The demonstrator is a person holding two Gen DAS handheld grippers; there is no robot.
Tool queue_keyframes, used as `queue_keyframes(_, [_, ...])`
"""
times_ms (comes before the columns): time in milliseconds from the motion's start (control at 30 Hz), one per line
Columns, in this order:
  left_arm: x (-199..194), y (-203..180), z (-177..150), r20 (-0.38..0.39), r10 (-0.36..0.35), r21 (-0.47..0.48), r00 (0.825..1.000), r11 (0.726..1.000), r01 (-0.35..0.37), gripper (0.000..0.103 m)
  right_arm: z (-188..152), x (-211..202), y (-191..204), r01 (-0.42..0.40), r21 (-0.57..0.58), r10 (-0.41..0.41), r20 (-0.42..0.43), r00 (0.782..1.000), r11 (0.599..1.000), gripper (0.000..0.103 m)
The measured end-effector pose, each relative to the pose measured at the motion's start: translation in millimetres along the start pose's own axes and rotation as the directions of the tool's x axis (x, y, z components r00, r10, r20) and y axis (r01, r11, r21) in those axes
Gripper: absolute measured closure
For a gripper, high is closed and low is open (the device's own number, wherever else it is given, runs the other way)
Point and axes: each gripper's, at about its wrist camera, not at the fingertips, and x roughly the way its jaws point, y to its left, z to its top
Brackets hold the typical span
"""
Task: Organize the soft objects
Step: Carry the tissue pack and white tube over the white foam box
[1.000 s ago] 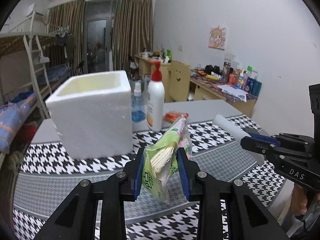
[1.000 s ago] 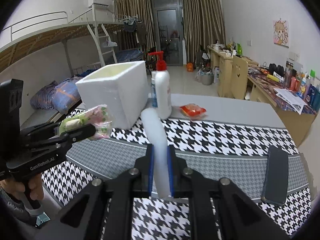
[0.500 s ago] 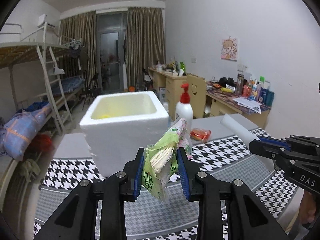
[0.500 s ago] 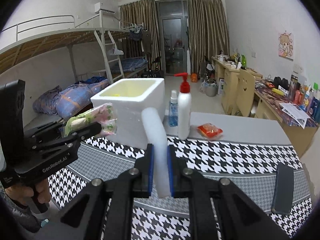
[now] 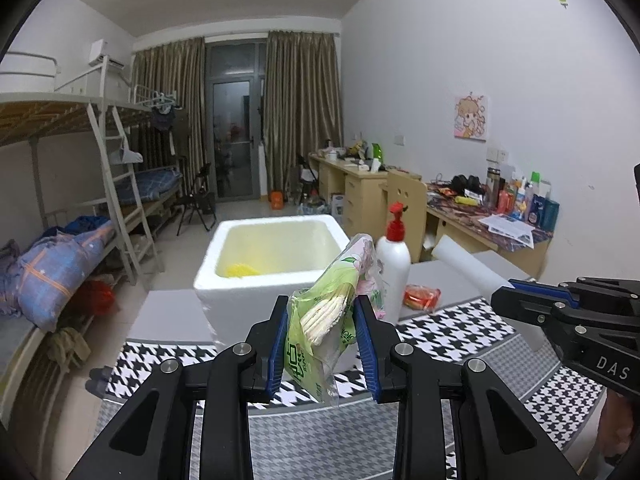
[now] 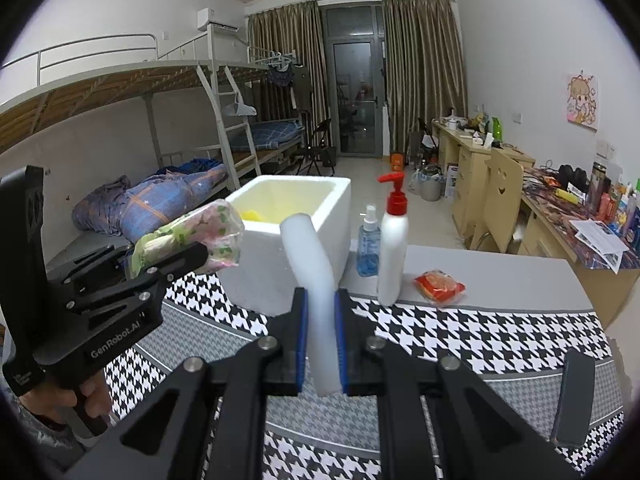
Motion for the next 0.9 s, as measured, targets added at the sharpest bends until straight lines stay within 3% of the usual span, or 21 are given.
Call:
queue_keyframes(400, [0.9,24.8,30.1,0.061,0.034,-0.011,0.998,0.999,-0.033,0.070,30.0,13.0,18.6,-0.001,-0.022,0.002,0.024,1.000,1.000,0.087])
queue_keyframes(900, [23.3,40.8,51.3,0.069,0.068,-0.035,0.995,0.997,-0.066,0.070,57.7,33.3,25.6,-0.003,-0.039,0.005,0.043,0.999,0.999,0.087])
